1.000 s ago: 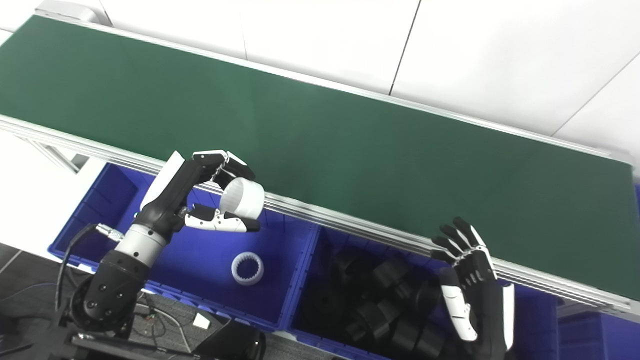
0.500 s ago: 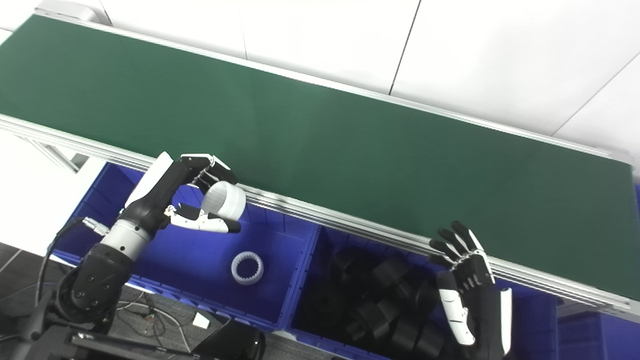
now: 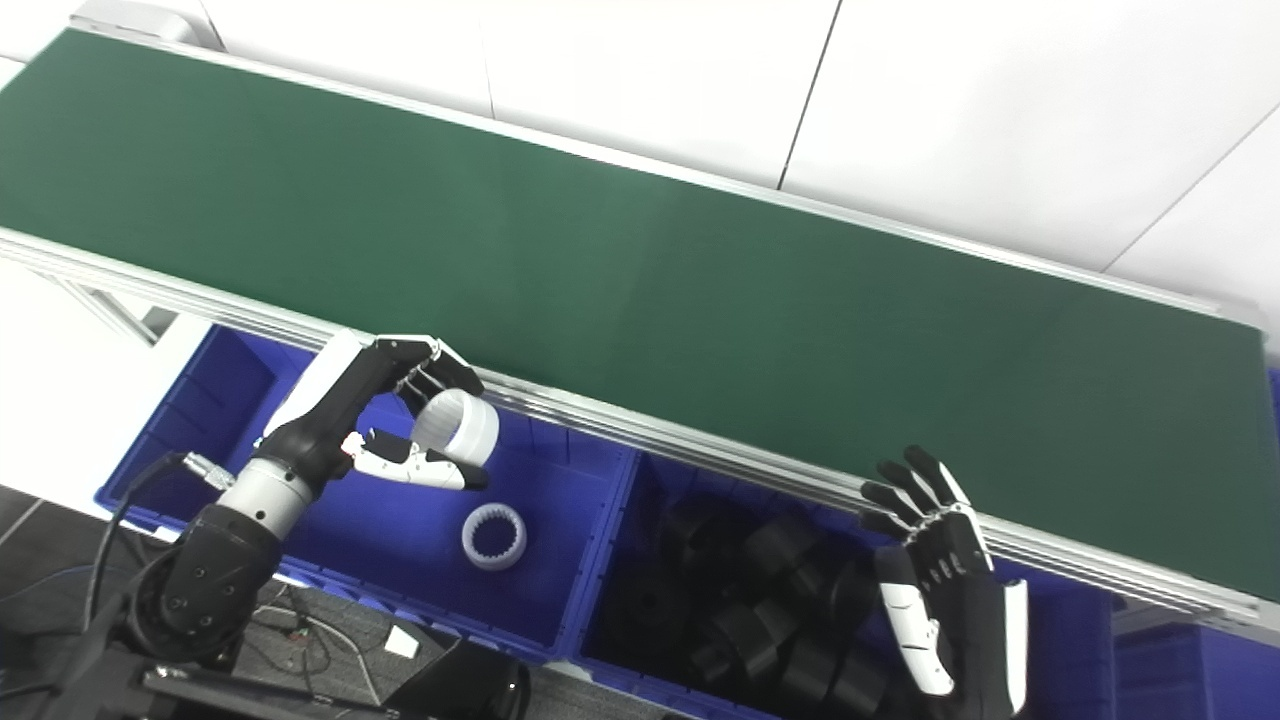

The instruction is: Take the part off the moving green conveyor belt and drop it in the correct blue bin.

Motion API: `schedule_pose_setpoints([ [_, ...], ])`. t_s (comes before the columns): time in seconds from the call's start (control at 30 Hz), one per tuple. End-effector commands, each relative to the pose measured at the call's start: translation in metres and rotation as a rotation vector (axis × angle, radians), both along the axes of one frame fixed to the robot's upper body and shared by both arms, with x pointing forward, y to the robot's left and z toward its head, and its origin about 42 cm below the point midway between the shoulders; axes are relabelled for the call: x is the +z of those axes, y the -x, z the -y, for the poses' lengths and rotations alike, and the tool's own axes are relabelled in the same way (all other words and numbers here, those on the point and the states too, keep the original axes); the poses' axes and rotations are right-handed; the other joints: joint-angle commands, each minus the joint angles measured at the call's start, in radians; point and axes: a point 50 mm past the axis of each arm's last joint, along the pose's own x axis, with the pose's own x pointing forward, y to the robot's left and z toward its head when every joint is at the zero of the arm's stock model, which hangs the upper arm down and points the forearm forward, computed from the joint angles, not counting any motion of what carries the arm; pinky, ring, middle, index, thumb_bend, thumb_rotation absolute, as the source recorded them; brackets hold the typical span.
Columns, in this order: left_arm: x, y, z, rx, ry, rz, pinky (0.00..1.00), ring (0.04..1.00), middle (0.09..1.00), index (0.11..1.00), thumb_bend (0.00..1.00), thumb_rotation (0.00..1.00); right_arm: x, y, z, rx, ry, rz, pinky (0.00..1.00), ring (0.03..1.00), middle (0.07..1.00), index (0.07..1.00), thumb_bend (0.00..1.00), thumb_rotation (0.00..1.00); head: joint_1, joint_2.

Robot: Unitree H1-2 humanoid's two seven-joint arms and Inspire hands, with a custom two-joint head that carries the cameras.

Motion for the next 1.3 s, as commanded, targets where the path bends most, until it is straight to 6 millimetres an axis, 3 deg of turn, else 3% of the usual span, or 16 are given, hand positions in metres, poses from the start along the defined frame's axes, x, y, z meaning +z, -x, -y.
schedule_pose_setpoints([
  [0.0, 0.008, -0.001, 0.005, -0.020, 0.012, 0.082, 0.41, 0.458, 0.491, 0.481, 0.48, 0.00, 0.011, -0.002, 0.000, 0.001, -0.002, 0.042, 0.64, 0.735, 0.794, 0.853, 0.60, 0.68, 0.004, 0.001],
  [0.23, 0.011, -0.006, 0.020, -0.106, -0.029, 0.082, 0.38, 0.455, 0.506, 0.484, 0.48, 0.00, 0.011, -0.002, -0.001, -0.003, -0.013, 0.042, 0.64, 0.734, 0.794, 0.849, 0.61, 0.67, -0.008, 0.001],
  [0.47, 0.005, -0.012, 0.019, -0.149, -0.069, 0.062, 0.38, 0.451, 0.503, 0.487, 0.48, 0.00, 0.014, -0.001, -0.003, -0.002, -0.010, 0.049, 0.64, 0.738, 0.798, 0.859, 0.60, 0.68, -0.006, 0.004],
  [0.9, -0.028, -0.025, 0.030, -0.226, -0.095, 0.005, 0.36, 0.434, 0.505, 0.510, 0.48, 0.00, 0.017, 0.000, -0.003, 0.018, 0.005, 0.059, 0.64, 0.732, 0.793, 0.858, 0.59, 0.69, 0.000, 0.017],
  [1.27, -0.029, -0.020, 0.020, -0.220, -0.071, 0.030, 0.38, 0.444, 0.481, 0.491, 0.48, 0.00, 0.020, 0.001, 0.000, 0.009, 0.009, 0.053, 0.63, 0.724, 0.786, 0.853, 0.60, 0.69, -0.007, 0.026],
])
